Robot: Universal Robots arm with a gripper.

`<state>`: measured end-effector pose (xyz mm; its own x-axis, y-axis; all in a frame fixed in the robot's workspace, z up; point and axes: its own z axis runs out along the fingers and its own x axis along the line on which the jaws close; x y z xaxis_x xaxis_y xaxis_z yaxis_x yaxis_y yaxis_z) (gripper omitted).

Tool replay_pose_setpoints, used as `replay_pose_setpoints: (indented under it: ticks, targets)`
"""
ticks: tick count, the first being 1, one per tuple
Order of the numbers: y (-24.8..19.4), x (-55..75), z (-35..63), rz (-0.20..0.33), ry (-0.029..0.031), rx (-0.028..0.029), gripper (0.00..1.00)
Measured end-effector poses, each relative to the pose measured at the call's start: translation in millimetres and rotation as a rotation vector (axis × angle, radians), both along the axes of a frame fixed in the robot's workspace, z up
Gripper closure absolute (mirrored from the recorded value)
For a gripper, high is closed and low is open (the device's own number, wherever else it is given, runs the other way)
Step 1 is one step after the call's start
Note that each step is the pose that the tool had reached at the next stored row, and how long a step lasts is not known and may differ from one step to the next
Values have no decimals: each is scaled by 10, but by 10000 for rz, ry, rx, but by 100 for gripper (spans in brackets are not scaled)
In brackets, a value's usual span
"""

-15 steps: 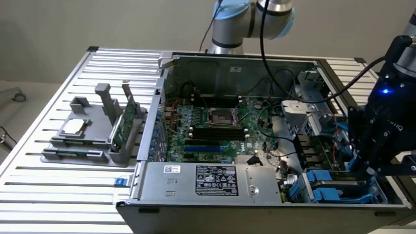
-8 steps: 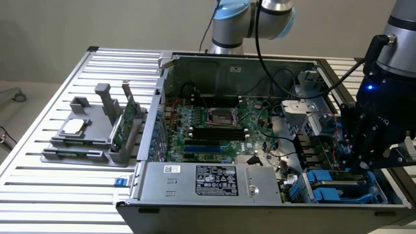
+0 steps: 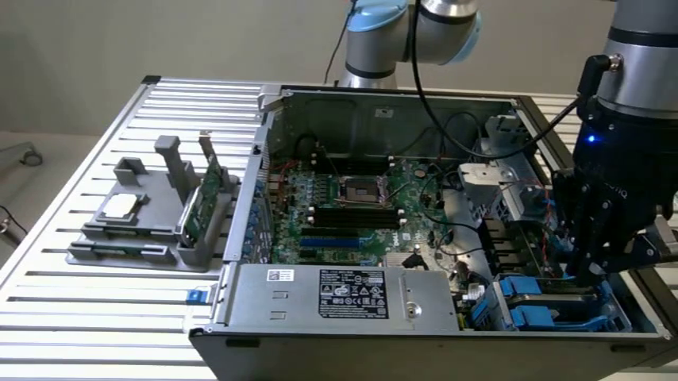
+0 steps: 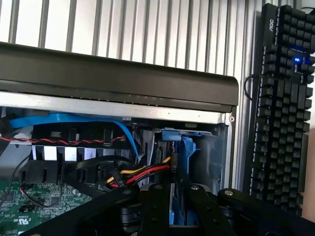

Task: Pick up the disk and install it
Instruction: 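Insert the second disk wire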

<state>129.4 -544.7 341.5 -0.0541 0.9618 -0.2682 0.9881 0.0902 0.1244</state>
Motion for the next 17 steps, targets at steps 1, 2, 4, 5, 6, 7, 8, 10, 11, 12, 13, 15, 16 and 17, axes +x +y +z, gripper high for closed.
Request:
replay_pose_setpoints:
  ticks: [1,2,4,5,6,7,8,10,11,12,13,15,16,17]
  targets:
    - [7,-5,-4,0,-74,-57,81]
    - [14,-12,-10,0,-138,-101,81]
    - [27,-40,-29,0,-222,-157,81]
    - [33,-58,-40,-1,-242,-182,81]
    - [40,-73,-51,0,-253,-210,81]
    - [47,-84,-61,0,-263,-235,81]
    - [58,-90,-69,0,-268,-262,81]
    - [84,-92,-77,3,-269,-336,81]
    - [101,-92,-80,4,-269,-376,81]
    - [118,-93,-83,3,-269,-417,81]
    - [129,-93,-86,4,-269,-461,81]
    - [136,-92,-93,5,-269,-521,81]
    - [137,-92,-95,6,-268,-542,81]
    - [138,-92,-96,5,-268,-554,81]
